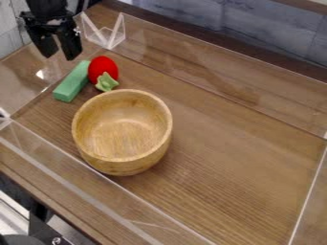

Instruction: Move the red fruit to the left

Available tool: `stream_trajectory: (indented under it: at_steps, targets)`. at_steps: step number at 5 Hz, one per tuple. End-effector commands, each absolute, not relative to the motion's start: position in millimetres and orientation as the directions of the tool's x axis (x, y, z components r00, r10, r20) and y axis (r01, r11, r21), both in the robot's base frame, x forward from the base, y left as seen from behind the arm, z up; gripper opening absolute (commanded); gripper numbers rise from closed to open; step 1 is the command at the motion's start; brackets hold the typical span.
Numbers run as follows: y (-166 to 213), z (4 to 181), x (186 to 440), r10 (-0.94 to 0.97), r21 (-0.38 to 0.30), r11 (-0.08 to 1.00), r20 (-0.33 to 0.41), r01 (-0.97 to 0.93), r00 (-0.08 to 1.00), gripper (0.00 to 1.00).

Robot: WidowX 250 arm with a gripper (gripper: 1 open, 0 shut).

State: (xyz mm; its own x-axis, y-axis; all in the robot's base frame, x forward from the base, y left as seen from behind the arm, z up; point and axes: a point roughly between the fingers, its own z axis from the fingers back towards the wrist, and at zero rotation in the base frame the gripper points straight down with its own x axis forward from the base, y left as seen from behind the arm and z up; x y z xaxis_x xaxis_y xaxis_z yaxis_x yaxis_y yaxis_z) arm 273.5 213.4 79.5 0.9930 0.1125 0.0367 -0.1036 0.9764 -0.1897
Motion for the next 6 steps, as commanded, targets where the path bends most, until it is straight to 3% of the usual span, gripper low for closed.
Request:
stream_trajectory:
  at_steps: [1,2,4,6]
  targets:
    - [217,111.1,279,0.021,-0.173,0.985,0.091,-0.005,0.996,1.0]
    - [217,119.8,282,-0.066,-0.191,0.978,0.101,0.085,0.993,1.0]
    - [206,112.0,293,-0.22,-0.198,0.952,0.095,0.235,0.971,1.0]
    - [196,88.7,289,-0.299,-0.204,0.928,0.093,0.312,0.95,1.0]
